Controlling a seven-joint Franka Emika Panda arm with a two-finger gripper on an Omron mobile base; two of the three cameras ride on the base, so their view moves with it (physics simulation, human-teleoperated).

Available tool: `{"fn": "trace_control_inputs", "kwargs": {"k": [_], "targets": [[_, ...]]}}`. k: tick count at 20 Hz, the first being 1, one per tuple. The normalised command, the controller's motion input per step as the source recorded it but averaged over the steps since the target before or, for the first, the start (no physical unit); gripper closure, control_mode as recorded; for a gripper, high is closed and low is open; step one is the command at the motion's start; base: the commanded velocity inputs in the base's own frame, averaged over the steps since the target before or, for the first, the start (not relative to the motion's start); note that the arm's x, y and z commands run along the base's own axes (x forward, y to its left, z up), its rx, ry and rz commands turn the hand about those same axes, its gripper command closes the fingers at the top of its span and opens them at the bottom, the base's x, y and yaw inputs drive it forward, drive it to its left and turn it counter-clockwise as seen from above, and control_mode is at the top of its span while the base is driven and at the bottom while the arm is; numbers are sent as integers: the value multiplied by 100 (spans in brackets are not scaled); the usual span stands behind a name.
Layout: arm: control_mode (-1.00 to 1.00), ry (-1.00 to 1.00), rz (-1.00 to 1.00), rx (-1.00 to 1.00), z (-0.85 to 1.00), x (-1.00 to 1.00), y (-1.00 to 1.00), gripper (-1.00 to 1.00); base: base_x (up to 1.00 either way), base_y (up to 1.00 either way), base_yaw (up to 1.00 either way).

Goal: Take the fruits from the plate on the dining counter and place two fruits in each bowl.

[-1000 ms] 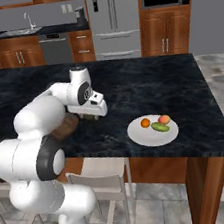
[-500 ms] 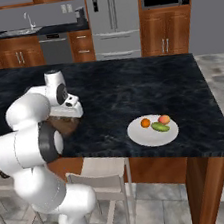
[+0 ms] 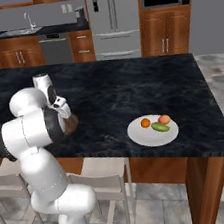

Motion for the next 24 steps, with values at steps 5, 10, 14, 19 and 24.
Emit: {"fn": "trace_control_inputs", "kwargs": {"k": [5, 10, 14, 19, 24], "targets": [[-100, 0, 0, 0, -64, 33, 17, 100, 0, 0, 0], [-100, 0, 0, 0, -46, 11, 21, 100, 0, 0, 0], [-100, 0, 0, 0, -34, 4, 16, 100, 0, 0, 0], [-100, 0, 2, 0, -24, 3, 8, 100, 0, 0, 0], [-100, 0, 1, 0, -23, 8, 6, -100, 0, 0, 0]]}}
